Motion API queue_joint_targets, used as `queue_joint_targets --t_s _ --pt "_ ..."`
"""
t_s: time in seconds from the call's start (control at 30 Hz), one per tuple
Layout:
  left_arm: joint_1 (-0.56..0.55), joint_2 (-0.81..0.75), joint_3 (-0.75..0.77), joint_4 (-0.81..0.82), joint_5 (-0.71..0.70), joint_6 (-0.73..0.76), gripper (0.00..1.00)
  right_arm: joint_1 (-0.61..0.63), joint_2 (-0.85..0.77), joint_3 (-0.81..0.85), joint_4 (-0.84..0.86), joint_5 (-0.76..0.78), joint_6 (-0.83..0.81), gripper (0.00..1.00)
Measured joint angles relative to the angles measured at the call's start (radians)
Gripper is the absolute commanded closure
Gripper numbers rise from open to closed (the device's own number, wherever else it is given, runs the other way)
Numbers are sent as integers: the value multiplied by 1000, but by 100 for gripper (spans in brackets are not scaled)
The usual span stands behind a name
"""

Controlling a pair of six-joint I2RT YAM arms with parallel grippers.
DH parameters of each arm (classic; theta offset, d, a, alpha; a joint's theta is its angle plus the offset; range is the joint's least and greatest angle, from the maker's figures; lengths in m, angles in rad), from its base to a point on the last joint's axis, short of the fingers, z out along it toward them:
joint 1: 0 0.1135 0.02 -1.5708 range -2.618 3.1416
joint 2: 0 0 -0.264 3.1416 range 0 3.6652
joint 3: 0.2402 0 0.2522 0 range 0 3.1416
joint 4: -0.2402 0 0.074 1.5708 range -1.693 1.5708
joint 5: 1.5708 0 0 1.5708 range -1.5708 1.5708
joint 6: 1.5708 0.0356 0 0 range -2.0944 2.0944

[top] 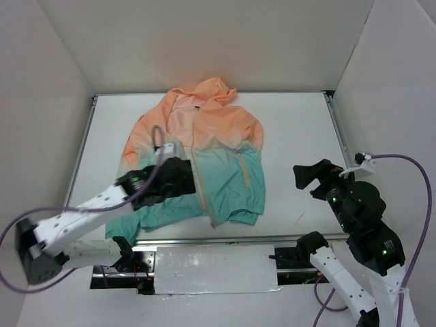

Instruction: Zip up the jacket

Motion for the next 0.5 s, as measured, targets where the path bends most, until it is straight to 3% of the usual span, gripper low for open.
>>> queue_joint_targets --t_s 0.07,0.2,0.37,0.5 --pt "-100 191 52 -22 -38 -97 1 0 15 -10 2 -29 0 0" --pt "-153 401 61 -60 -80 -234 1 0 39 -61 40 -169 -4 4" --pt "-174 250 -5 -152 -136 -349 1 5 121 -280 233 -470 50 21" --pt "-150 21 -5 -245 -226 -391 1 103 295 -413 436 -559 138 25"
